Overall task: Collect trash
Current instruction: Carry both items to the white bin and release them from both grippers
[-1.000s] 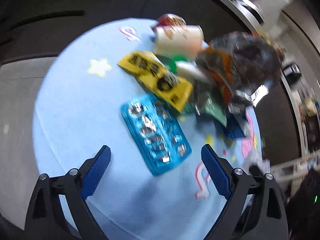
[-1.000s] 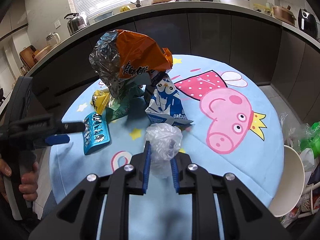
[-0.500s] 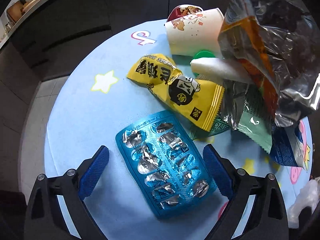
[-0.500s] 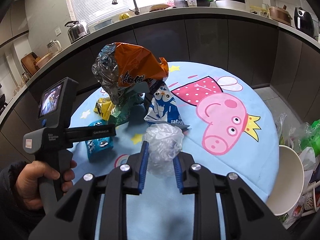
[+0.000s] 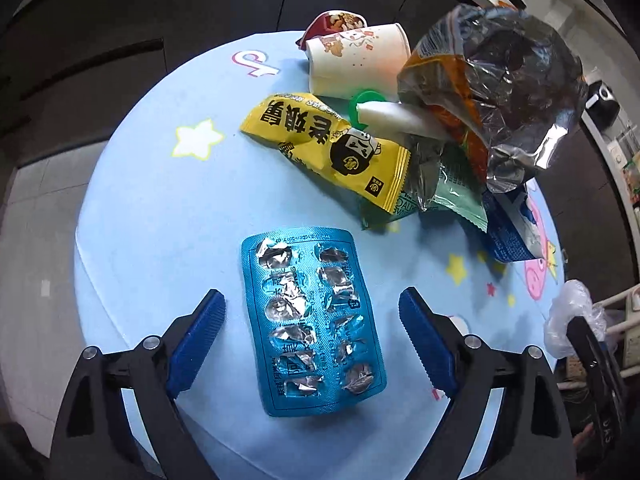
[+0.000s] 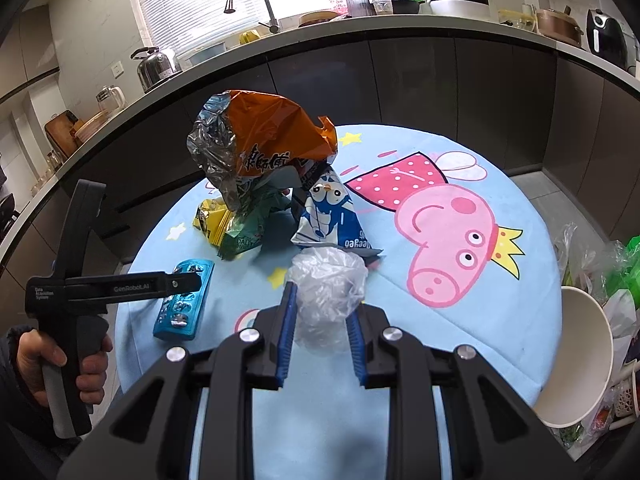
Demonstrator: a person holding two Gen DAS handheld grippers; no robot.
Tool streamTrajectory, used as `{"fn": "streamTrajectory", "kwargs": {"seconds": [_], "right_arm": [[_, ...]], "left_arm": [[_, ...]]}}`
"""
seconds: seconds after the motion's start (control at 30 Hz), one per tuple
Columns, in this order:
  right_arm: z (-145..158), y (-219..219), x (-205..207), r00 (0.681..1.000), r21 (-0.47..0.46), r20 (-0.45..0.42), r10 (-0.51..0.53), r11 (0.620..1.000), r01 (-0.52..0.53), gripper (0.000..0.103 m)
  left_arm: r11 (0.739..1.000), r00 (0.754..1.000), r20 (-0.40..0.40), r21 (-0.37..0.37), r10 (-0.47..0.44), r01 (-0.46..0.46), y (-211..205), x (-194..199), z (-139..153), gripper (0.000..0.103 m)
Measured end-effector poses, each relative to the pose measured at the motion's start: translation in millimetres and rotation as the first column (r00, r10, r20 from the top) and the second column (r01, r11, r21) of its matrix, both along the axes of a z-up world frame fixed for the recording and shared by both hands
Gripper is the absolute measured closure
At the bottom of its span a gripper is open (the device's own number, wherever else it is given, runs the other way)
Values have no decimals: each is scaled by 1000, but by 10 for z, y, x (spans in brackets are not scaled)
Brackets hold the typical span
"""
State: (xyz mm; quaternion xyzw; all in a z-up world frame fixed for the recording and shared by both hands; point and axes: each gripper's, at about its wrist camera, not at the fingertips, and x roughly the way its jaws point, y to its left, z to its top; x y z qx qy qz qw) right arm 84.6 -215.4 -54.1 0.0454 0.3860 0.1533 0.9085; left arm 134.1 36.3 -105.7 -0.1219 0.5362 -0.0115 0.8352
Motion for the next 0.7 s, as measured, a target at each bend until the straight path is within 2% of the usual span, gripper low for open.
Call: {"fn": "streamTrajectory", "kwargs": {"seconds": [0.1, 0.17, 0.2, 0.27, 0.33, 0.4, 0.5, 0.57, 0.63, 0.7], "right_arm": [[-2, 0, -5, 1000, -3, -1, -3, 1000, 3, 77], [-10, -21, -3, 1000, 1, -5, -13, 1000, 13, 77], [-12, -30, -4, 1000, 4, -6, -16, 1000, 16, 77], [-8, -40, -11, 1000, 4, -3, -19, 1000, 19, 77], [0, -39, -19, 1000, 5, -1, -17, 1000, 17, 77], [11, -30, -31, 1000, 5, 3, -15, 1000, 15, 77], [34, -29, -56, 1000, 11, 10, -13, 1000, 13, 77], [52, -36, -71, 1000, 18, 13, -13, 1000, 13, 77], [77, -42, -90, 1000, 25, 20, -13, 1000, 12, 77], [114, -50, -111, 999, 29, 32, -14, 999, 13, 79]], "left_arm": [[996, 1000, 8, 83, -26, 25, -101, -1, -21, 18], [984, 998, 6, 172, -57, 55, -225, -10, -45, 20], [969, 997, 13, 238, -77, 71, -295, -31, -60, 23], [968, 994, 41, 238, -96, 84, -360, -112, -20, 35], [964, 992, 42, 246, -116, 103, -397, -134, -3, 37], [969, 990, 27, 213, -135, 126, -382, -161, 18, 37], [988, 988, 36, 41, -147, 146, -252, -235, 138, 38], [986, 986, 57, -61, -154, 158, -182, -309, 263, 38], [977, 984, 82, -127, -159, 169, -166, -360, 400, 38], [969, 979, 114, -161, -170, 187, -189, -415, 563, 38]]}}
